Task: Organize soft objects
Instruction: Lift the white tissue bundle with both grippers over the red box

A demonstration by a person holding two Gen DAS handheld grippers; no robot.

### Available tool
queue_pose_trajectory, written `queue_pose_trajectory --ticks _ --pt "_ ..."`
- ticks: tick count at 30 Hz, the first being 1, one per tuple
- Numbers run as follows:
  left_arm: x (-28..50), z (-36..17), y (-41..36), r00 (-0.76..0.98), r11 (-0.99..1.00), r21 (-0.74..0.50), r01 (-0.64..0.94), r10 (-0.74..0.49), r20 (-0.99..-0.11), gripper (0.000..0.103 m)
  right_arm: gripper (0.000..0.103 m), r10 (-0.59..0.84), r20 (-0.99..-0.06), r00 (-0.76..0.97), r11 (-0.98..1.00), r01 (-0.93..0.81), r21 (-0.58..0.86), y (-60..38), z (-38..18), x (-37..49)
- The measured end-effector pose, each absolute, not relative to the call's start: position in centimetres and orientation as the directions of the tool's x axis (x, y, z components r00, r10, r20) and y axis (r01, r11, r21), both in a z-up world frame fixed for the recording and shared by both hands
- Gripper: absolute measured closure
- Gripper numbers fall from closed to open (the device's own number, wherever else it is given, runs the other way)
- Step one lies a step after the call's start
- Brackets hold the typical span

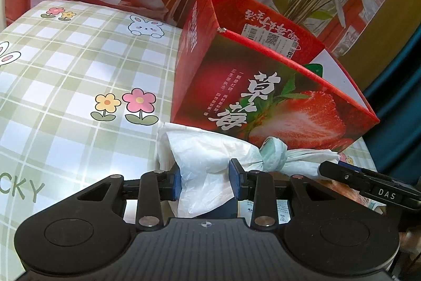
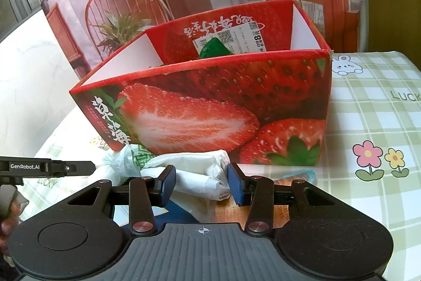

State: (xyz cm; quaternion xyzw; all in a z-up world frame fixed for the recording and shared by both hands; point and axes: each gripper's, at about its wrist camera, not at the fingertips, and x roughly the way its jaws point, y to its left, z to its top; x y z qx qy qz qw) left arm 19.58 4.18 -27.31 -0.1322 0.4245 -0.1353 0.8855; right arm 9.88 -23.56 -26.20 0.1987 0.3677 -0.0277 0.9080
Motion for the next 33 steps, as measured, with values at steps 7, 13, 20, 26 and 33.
queue_pose_trajectory --ticks 7,13,20,26,33 --pt "19.4 -27.5 4.4 0.599 0.923 -0.365 0.124 -0.363 -0.714 0.063 0.059 0.082 -0.693 0.717 0.918 0.217 0.333 -23.9 -26.9 10.0" --pt "19.1 -27.3 4.1 0.608 0.925 -0.349 0.150 -0.365 -0.706 0.074 0.058 0.081 -0.686 0.723 0.905 0.234 0.354 -24.9 -26.9 10.7" --pt "19.2 -27.5 4.3 0.599 0.924 -0.350 0.151 -0.368 -0.711 0.074 0.057 0.085 -0.698 0.711 0.883 0.270 0.384 -26.1 -28.0 11.8" --pt "18.9 -27.0 4.4 0.621 0.927 -0.332 0.171 -0.364 -0.694 0.078 0.071 0.100 -0.701 0.706 0.895 0.243 0.373 -25.4 -28.3 12.1" --pt "18.3 -25.3 4.9 0.665 0.925 -0.333 0.180 -0.364 -0.652 0.079 0.094 0.107 -0.645 0.756 0.912 0.183 0.366 -24.8 -26.1 10.1"
